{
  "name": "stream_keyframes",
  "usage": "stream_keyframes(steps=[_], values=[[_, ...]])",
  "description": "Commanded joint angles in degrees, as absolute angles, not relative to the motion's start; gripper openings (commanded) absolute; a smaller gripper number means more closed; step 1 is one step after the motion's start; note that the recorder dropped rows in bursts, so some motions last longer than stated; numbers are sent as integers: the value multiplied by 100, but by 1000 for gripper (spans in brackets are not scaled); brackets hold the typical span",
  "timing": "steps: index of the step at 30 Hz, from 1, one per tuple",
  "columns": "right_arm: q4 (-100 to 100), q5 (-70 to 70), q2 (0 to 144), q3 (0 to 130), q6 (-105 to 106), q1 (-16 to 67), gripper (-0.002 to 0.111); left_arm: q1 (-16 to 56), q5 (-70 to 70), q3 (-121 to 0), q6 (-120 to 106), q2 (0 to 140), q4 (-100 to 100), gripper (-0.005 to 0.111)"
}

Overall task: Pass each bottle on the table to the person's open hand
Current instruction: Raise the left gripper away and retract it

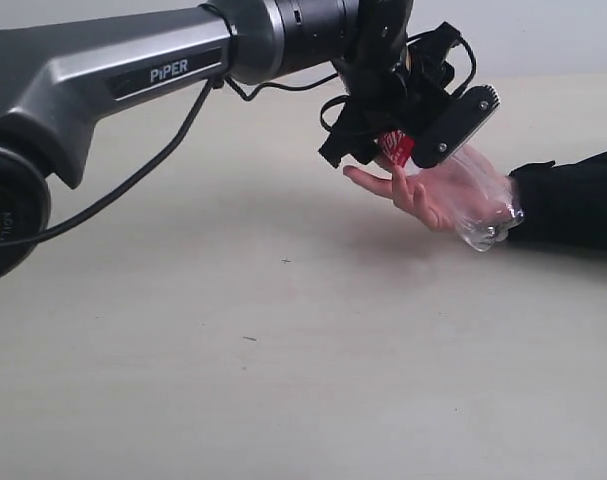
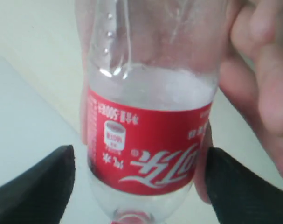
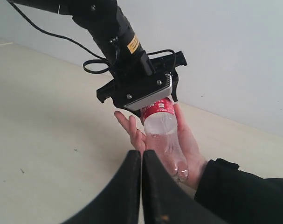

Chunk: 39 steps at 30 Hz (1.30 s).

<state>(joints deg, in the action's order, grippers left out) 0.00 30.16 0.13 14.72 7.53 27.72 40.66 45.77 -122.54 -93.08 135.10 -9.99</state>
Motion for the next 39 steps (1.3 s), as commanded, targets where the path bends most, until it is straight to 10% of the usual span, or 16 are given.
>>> stream_keyframes(steps=[1, 17, 20, 25, 39], values=[[0, 2936, 0, 1439, 748, 2794, 2, 4052, 4774, -12269, -9214, 13258, -1044, 74], [0, 2936, 0, 1439, 748, 2794, 2, 4052, 6531, -12269, -4770, 12063, -1044, 74], [0, 2936, 0, 1439, 748, 2794, 2, 4052, 6996, -12269, -4123, 11787, -1025, 59], [0, 2936, 0, 1439, 734, 2794, 2, 3988, 6996, -12254, -3008, 11459, -895, 1], [0, 2936, 0, 1439, 749, 2794, 2, 3515, 5458, -9263, 854, 9343, -659, 1]])
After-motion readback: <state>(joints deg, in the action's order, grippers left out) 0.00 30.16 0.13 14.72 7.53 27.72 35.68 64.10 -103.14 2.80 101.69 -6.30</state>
